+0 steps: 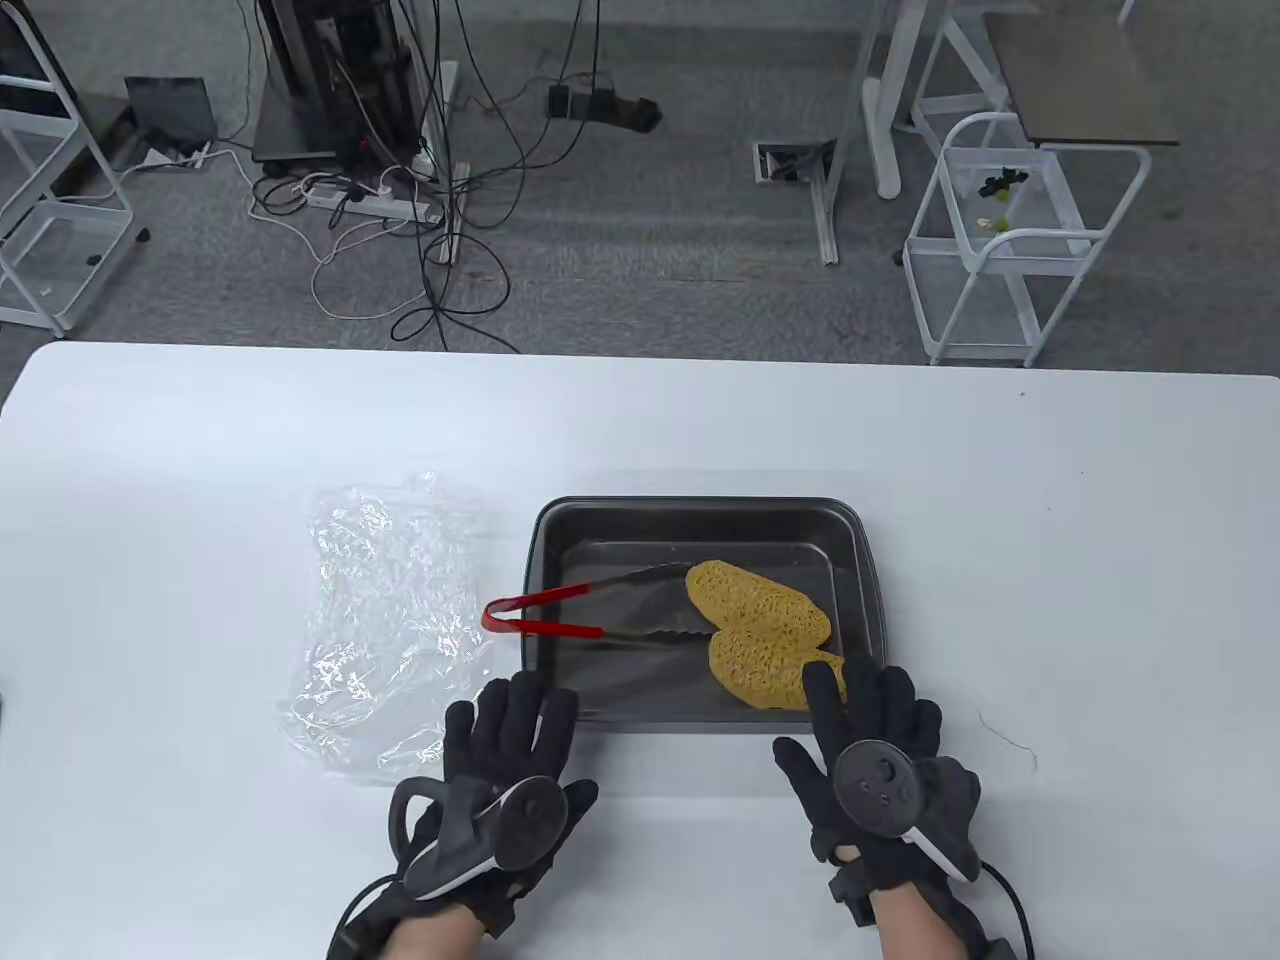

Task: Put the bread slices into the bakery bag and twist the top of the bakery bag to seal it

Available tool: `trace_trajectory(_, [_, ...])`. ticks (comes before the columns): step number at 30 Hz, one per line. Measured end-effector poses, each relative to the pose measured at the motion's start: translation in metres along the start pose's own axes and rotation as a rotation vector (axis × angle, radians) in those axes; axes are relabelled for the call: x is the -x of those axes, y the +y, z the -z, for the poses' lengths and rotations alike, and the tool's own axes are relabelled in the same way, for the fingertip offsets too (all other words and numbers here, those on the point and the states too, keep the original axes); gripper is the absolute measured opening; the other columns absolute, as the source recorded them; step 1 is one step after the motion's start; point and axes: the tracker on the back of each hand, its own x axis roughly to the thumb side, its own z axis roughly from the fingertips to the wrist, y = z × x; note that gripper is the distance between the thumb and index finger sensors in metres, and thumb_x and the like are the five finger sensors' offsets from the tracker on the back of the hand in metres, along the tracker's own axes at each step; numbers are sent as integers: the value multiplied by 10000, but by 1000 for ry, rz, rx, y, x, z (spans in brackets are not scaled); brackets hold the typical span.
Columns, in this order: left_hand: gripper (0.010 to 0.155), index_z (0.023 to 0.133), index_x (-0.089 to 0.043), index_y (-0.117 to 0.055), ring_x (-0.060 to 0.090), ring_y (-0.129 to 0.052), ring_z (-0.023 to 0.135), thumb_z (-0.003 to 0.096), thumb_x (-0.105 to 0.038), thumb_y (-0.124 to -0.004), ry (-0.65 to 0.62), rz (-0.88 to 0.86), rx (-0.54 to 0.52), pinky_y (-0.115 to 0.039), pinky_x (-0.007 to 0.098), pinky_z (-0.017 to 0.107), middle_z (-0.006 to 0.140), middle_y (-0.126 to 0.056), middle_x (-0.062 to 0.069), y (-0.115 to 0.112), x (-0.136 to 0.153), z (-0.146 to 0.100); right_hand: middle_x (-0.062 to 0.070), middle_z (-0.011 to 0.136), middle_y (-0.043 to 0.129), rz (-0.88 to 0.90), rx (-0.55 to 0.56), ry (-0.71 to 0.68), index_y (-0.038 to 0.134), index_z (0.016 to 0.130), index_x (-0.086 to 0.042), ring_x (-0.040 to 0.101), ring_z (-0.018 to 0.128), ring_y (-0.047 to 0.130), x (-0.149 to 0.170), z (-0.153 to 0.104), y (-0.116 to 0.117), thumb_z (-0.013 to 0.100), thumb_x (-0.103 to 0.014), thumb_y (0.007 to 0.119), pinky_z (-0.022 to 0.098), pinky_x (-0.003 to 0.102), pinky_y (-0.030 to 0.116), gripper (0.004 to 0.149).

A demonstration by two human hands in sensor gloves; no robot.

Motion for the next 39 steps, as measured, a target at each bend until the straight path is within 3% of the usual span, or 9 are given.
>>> trace_trajectory(17, [851, 1148, -228, -272, 529, -385, 1116, 516, -634, -671, 2, -12, 17, -316, 723, 804, 1205, -233, 215, 0, 2, 0, 309, 1159, 336, 15, 12, 9, 442, 1121, -159, 673, 981, 306, 2, -2, -2, 485, -545, 710, 629, 804, 241, 791])
trace_trajectory(30, [850, 1152, -225, -291, 529, -406, 1114, 513, -633, -676, 51, -9, -57, -322, 724, 802, 1207, -258, 213, 15, 10, -7, 310, 1158, 335, 19, 13, 7, 437, 1122, -158, 672, 980, 307, 2, -4, -5, 484, -544, 711, 630, 803, 240, 794])
trace_trajectory(32, [844, 1153, -225, -313, 527, -426, 1114, 512, -631, -681, 88, -15, -106, -326, 724, 804, 1210, -294, 211, 27, 19, -10, 309, 1158, 335, 23, 11, -1, 437, 1120, -158, 674, 980, 307, 2, -5, -5, 484, -544, 712, 630, 803, 241, 794])
trace_trajectory(36, [809, 1155, -220, -385, 524, -470, 1109, 522, -630, -680, 223, -83, -258, -344, 725, 806, 1209, -372, 208, 64, 65, -18, 311, 1158, 329, 49, 18, -9, 429, 1122, -158, 675, 979, 305, 3, -7, -10, 485, -544, 711, 629, 803, 241, 796])
trace_trajectory(39, [808, 1153, -207, -402, 531, -489, 1100, 522, -626, -684, 349, -175, -213, -345, 725, 805, 1203, -397, 216, 88, 109, -14, 308, 1159, 325, 69, 27, -18, 423, 1123, -159, 674, 980, 302, 3, -9, -14, 485, -542, 713, 630, 803, 239, 798])
